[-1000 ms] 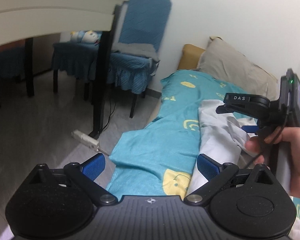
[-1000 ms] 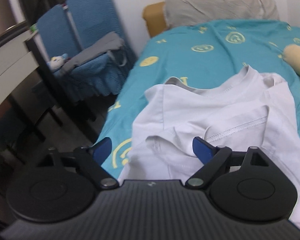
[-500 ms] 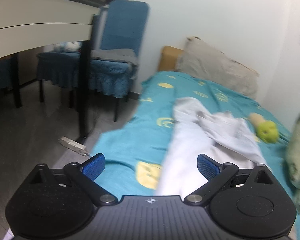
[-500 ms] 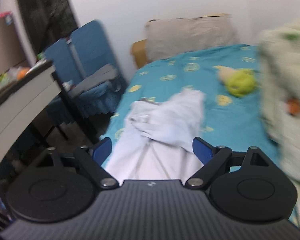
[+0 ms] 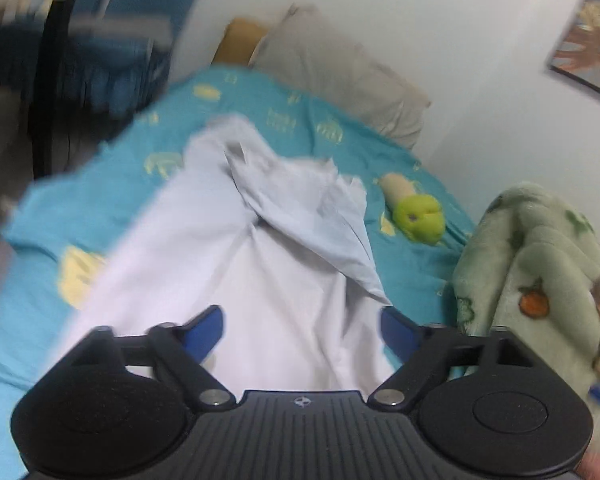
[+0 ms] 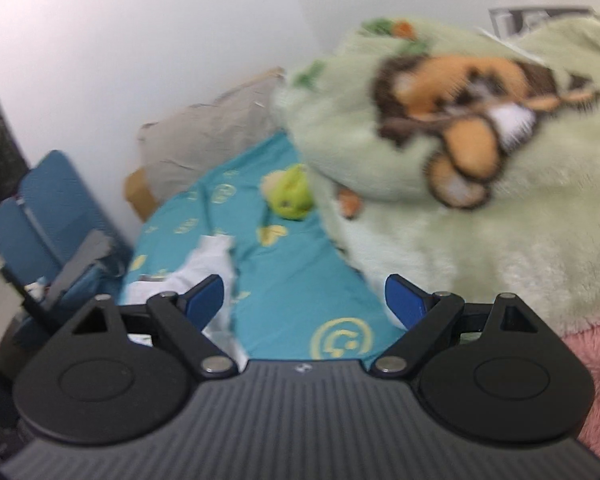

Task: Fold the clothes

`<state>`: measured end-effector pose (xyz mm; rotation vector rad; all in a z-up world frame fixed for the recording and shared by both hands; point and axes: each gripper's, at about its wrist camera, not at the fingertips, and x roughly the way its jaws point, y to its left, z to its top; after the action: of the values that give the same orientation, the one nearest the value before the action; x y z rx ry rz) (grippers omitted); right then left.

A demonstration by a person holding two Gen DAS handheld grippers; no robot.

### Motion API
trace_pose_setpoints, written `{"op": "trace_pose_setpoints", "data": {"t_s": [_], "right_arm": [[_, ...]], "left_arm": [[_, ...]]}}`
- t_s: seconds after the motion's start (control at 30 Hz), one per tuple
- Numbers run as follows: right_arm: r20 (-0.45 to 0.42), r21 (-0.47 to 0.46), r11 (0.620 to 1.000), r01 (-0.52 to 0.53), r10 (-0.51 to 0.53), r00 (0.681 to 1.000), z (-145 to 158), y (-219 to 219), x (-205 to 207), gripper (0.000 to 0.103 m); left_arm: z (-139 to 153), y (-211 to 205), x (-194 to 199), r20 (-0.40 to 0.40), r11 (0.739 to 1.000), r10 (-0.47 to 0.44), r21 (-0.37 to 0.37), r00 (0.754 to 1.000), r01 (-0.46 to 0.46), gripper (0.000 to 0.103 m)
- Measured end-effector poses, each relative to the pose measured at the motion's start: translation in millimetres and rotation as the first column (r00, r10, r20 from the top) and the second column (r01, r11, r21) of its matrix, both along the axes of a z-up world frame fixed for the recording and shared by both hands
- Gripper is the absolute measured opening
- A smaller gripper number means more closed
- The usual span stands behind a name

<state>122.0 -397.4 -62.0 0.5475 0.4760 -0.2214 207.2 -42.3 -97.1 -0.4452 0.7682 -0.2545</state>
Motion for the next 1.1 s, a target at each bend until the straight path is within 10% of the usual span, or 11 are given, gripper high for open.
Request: {"op": "trace_pose_setpoints", "data": {"t_s": [0.6, 0.77, 1.1], "right_arm": [[0.086, 0.019, 0.994, 0.106, -0.108, 0.99, -5.1, -31.3, -5.3, 0.089], [0.085, 0.01, 0.992, 0.128, -0.128, 0.988, -4.7, -32.1, -10.2, 0.089], [0.049, 0.028, 0.992, 0.121, -0.122, 0.991, -7.5, -31.4, -11.4, 0.089]], "left_arm": [[-55.4, -158.4, -62.8, -0.284, 0.932, -0.334, 0.045, 0.899, 0.36, 0.048], [-66.6, -167.5, -67.0, -0.304, 0.919, -0.31, 0.146, 0.901, 0.365, 0.001], [-25.9, -66.0, -49.9, -0.292, 0.923, -0.373, -0.217, 0.881, 0.318, 0.0]]}}
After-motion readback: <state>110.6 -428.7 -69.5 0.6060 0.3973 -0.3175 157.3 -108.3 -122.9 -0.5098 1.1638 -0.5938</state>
